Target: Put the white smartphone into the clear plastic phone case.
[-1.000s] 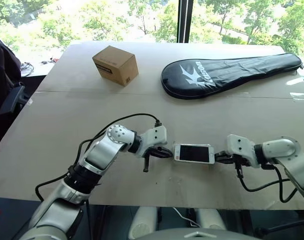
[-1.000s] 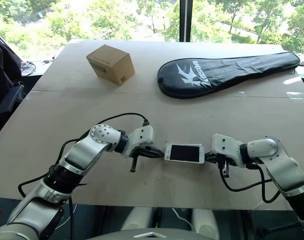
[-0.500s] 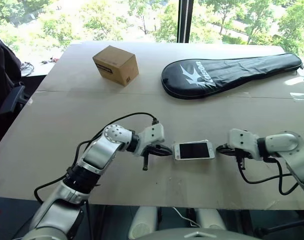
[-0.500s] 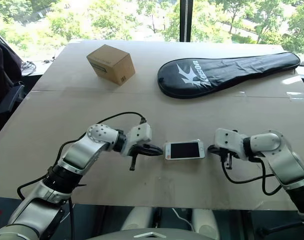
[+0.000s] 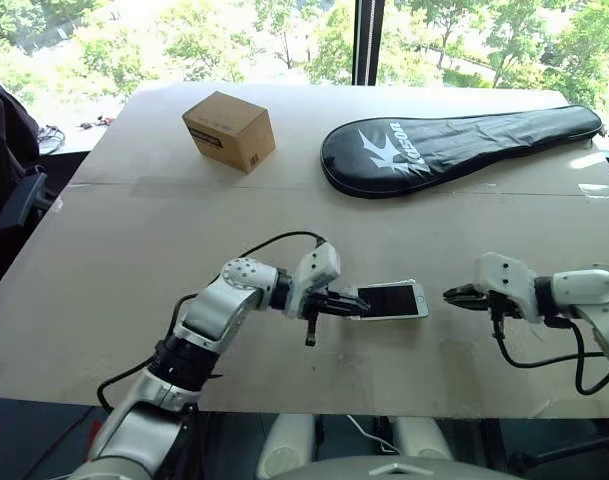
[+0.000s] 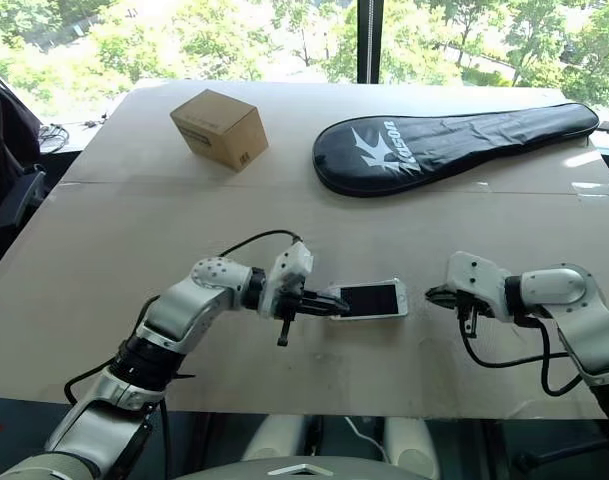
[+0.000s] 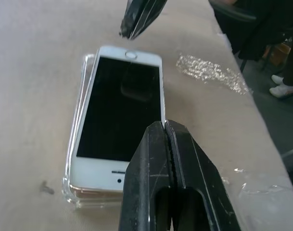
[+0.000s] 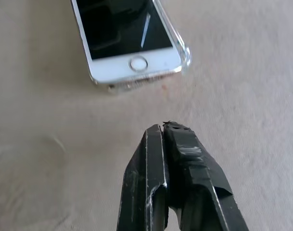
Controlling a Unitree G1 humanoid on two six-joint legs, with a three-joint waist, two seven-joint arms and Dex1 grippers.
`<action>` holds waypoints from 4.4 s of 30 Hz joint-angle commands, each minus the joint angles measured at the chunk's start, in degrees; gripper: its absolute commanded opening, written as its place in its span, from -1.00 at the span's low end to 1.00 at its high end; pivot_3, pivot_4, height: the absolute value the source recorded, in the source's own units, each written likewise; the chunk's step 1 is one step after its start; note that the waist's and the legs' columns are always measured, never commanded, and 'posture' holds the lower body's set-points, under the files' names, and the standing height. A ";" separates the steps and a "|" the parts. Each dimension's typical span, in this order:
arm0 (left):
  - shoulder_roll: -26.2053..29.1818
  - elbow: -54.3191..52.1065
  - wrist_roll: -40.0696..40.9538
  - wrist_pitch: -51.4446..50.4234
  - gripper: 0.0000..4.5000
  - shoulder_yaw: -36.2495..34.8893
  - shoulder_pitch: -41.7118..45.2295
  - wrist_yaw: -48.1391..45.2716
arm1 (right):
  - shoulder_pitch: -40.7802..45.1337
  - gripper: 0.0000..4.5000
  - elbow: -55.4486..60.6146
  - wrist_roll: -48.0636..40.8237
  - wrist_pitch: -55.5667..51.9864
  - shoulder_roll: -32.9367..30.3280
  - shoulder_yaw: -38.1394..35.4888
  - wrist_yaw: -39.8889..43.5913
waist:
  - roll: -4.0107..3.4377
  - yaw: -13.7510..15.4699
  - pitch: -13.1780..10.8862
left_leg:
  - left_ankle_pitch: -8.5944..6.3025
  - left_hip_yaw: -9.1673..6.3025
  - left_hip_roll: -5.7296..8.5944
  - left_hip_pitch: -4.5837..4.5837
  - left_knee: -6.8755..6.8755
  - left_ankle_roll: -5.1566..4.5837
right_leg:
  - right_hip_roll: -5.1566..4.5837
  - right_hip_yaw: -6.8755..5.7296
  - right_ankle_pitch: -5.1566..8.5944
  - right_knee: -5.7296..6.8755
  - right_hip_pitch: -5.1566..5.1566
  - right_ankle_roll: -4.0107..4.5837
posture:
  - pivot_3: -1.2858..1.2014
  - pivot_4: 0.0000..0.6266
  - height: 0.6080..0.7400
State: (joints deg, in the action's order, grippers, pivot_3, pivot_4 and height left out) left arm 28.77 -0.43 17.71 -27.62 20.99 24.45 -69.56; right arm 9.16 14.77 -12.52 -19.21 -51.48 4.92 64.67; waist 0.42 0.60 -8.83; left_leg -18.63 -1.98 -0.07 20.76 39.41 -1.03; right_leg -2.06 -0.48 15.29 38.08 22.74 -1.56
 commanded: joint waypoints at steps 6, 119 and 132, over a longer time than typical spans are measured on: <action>0.80 4.33 -4.68 5.15 -1.00 1.86 -0.74 0.70 | -3.53 -0.95 0.59 -11.42 4.90 6.90 -6.43 2.07 | 0.00 0.20 0.05 | 0.00 -0.01 0.00 -0.06 0.01 0.00 | -0.08 -0.01 0.00 -0.01 -0.08 0.00 | 0.03 -0.52 1.00; 0.31 1.96 -7.89 7.97 -1.00 1.87 -3.38 1.51 | -0.91 -0.95 -35.82 -1.38 36.66 18.34 13.16 19.04 | 1.06 -1.39 2.74 | -0.33 -0.35 -0.34 -2.80 -3.15 -0.31 | -0.24 -0.05 0.82 -1.62 -2.01 1.02 | 0.03 -0.52 1.00; 0.11 1.77 -7.96 7.78 -1.00 2.34 -3.38 1.23 | -2.35 -0.95 -36.29 0.90 39.09 17.39 12.15 16.65 | 0.57 -1.32 2.39 | -0.33 -0.46 -0.32 -2.75 -3.09 -0.30 | -0.22 -0.10 0.81 -1.60 -2.02 1.02 | 0.03 -0.52 1.00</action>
State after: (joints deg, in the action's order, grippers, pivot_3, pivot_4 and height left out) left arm 28.59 0.66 11.02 -19.21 21.44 21.77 -67.92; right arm 9.89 -16.35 -18.33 21.36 -33.84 12.44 81.24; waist 1.00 -0.72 -6.44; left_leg -18.96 -2.45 -0.39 18.00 36.33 -1.33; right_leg -2.29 -0.57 16.10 36.47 20.72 -0.54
